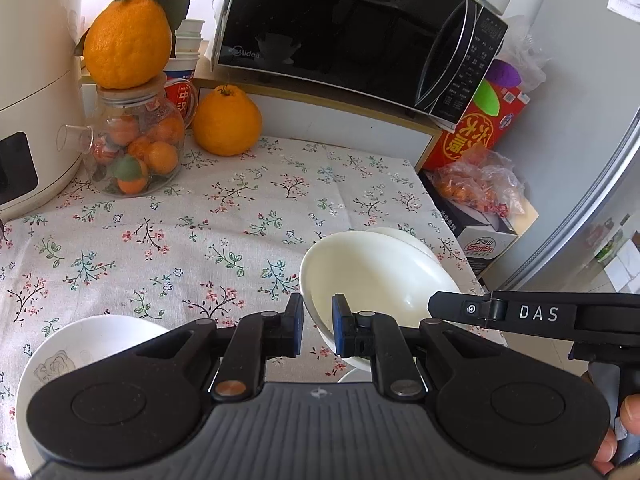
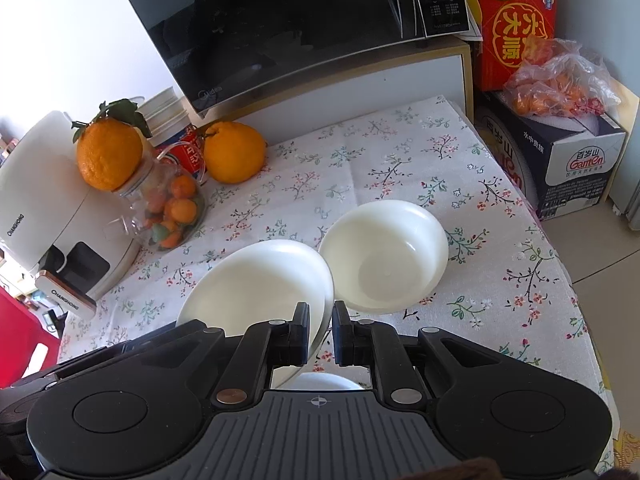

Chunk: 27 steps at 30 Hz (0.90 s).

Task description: Organize plates and bowls

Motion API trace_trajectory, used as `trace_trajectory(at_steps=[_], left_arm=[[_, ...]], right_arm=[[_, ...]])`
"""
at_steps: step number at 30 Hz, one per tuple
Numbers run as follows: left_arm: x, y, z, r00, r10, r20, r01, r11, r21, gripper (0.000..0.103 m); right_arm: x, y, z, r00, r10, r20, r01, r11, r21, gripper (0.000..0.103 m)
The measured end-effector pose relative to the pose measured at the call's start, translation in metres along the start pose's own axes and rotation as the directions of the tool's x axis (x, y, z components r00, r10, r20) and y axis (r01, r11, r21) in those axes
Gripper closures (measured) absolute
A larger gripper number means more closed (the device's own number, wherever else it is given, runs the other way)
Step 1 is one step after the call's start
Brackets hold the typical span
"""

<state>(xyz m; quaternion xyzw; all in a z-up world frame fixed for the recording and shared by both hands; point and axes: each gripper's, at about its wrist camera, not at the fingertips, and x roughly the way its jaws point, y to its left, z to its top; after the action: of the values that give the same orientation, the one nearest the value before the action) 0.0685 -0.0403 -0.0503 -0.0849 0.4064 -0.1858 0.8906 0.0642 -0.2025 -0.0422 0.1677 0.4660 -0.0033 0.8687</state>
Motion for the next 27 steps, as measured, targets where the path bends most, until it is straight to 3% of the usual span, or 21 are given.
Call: trace_trajectory(at_steps=[13,27], left_arm=[[-0.008,-0.016,-0.027,0.996,-0.052,-0.068,0.054,0.998,0.033,0.090],[-0.004,-0.020,-0.046,0.991,0.011,-0.133,0.003,0.995,0.102,0.090]], right_arm=[[-0.022,-0.010,-0.020,0.999,-0.041,-0.028,0.039,0.996,-0.076,0.088],[-0.012,-0.010,-0.041,0.992,-0.053,-0.116,0.035,0.987,-0.159,0.088]])
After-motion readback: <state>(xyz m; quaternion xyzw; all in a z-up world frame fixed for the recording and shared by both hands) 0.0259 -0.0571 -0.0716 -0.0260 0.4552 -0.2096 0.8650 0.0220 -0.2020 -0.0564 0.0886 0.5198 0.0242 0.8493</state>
